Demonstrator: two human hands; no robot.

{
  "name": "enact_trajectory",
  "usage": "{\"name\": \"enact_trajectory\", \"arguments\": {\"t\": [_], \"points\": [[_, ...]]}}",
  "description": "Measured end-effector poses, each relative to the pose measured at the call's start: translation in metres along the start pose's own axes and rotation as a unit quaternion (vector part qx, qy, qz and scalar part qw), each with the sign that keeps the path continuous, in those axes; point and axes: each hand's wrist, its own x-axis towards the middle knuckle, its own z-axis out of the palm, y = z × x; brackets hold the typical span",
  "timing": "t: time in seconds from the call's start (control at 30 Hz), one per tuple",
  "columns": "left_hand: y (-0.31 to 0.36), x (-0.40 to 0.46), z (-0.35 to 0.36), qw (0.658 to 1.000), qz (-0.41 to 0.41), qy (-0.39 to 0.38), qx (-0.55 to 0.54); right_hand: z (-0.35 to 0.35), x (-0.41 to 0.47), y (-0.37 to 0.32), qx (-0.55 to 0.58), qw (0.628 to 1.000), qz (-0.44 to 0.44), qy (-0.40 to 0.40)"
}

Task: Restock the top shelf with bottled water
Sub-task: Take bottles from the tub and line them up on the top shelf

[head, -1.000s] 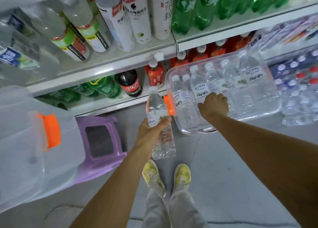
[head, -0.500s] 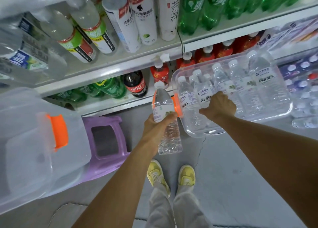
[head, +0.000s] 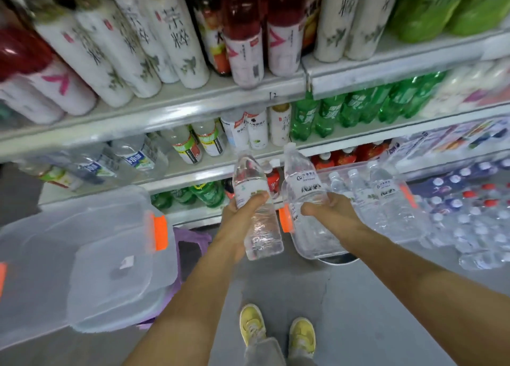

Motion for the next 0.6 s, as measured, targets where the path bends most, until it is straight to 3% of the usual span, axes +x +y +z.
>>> {"name": "enact_trajectory", "arguments": {"t": [0.27,0.6], "points": [[0.098,-0.098,-0.011,0.990,0.139,-0.002,-0.016,0.016,-0.095,-0.117,0.027,0.978,-0.201,-0.050],[0.212,-0.196,-0.050,0.950,0.310,0.040,-0.028,0.044,-0.195,-0.246,0.021,0.923,-0.384,-0.026]]}}
